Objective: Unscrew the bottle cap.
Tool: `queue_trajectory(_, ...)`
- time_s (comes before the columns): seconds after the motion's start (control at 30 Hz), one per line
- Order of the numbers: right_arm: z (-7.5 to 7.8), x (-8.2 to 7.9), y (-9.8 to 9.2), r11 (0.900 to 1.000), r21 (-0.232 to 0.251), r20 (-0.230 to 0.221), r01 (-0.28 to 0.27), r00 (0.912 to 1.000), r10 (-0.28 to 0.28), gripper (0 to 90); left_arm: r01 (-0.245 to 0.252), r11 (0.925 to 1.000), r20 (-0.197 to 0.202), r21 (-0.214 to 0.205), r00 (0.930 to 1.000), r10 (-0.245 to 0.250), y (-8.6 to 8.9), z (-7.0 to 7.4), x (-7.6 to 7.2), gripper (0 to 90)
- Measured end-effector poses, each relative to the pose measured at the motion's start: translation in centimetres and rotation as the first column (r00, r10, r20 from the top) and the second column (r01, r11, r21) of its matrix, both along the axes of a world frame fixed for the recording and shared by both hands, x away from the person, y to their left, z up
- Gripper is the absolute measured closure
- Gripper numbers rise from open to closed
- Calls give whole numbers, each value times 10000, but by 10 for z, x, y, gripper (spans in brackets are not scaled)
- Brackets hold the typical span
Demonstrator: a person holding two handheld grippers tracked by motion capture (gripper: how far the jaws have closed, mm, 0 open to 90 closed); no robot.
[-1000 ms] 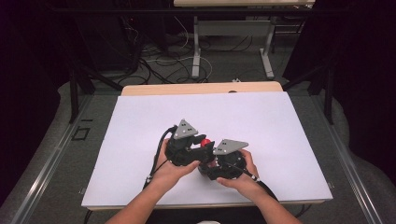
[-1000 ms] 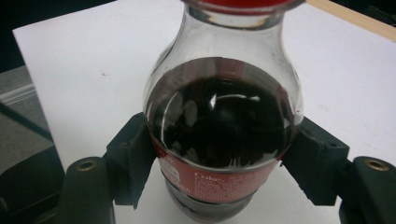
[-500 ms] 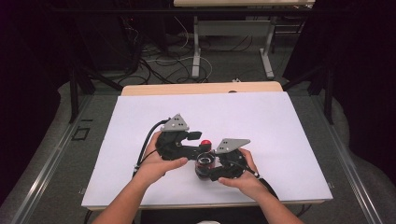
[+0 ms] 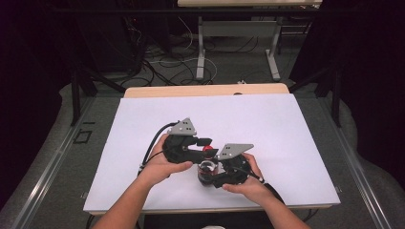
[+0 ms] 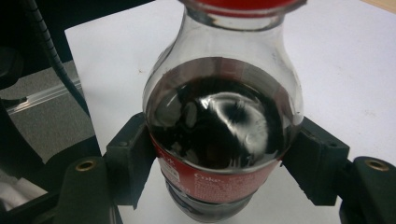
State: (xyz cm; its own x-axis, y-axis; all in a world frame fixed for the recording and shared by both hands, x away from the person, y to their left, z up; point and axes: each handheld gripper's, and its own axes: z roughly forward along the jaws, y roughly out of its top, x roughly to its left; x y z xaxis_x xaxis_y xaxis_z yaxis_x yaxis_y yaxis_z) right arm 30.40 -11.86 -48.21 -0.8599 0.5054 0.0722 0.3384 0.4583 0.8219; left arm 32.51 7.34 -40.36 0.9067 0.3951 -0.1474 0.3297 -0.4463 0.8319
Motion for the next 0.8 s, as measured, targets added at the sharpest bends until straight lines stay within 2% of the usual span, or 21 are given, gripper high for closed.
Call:
queue_trajectory(0.03,0,0,0,10000,14,-44,9,10000,-9,303,45,10000,161,80,9999,-46,-1,0,0,608)
queue_trajectory(0.1,-1,1,0,10000,27,-89,67,9999,-67,303,-362,9993,243,26,9991,361,-5,-1,-2,613)
queue_trajectory(0.13,-1,1,0,10000,13,-85,99,9999,-98,304,-507,9986,272,148,9984,503,-5,-1,-4,615)
queue_trajectory(0.2,-1,1,-1,9996,-18,-93,290,9995,-290,304,-1284,9917,405,30,9909,1281,-10,-2,-8,617)
queue_trajectory(0.23,-1,1,-1,9993,-50,-57,372,9993,-372,304,-1576,9875,458,68,9865,1571,-12,-2,-10,618)
queue_trajectory(0.27,-1,1,-1,9989,-84,-4,460,9989,-460,303,-1981,9801,596,144,9786,1969,-15,-2,-13,618)
queue_trajectory(0.3,-1,1,-1,9979,-100,74,635,9980,-635,304,-2238,9743,524,250,9736,2222,-16,-1,-16,619)
queue_trajectory(0.33,-1,1,0,9974,-134,108,703,9975,-702,304,-2621,9648,643,215,9634,2603,-19,-2,-18,619)
queue_trajectory(0.4,-2,0,1,9957,-339,329,864,9958,-853,304,-3184,9477,581,232,9468,3166,-23,-2,-22,619)
queue_trajectory(0.43,-2,0,1,9958,-308,304,861,9959,-852,304,-3319,9431,478,211,9425,3307,-24,-2,-23,619)
queue_trajectory(0.47,-2,0,1,9964,-311,238,789,9967,-781,304,-3343,9423,408,175,9419,3334,-24,-1,-22,619)
queue_trajectory(0.5,-2,0,0,9963,-299,291,803,9964,-794,304,-3334,9425,312,213,9425,3327,-23,0,-22,618)
queue_trajectory(0.57,-1,-1,0,9968,-236,279,768,9967,-761,304,-2927,9561,233,155,9560,2923,-20,1,-19,610)
queue_trajectory(0.6,-1,0,0,9977,-185,230,647,9977,-642,303,-2692,9630,133,143,9630,2690,-18,1,-17,554)
queue_trajectory(0.67,0,1,-1,9983,-49,165,583,9982,-582,303,-2393,9709,87,51,9709,2393,-12,4,-15,460)
queue_trajectory(0.73,0,1,-2,9983,-42,229,575,9981,-574,303,-2103,9776,71,56,9776,2103,-6,8,-13,434)
queue_trajectory(0.77,1,1,-2,9984,-82,55,555,9984,-554,304,-1940,9810,-6,35,9810,1940,-3,9,-12,433)
queue_trajectory(0.8,1,1,-2,9989,-81,63,459,9989,-458,303,-1713,9852,-31,27,9852,1713,0,10,-11,434)
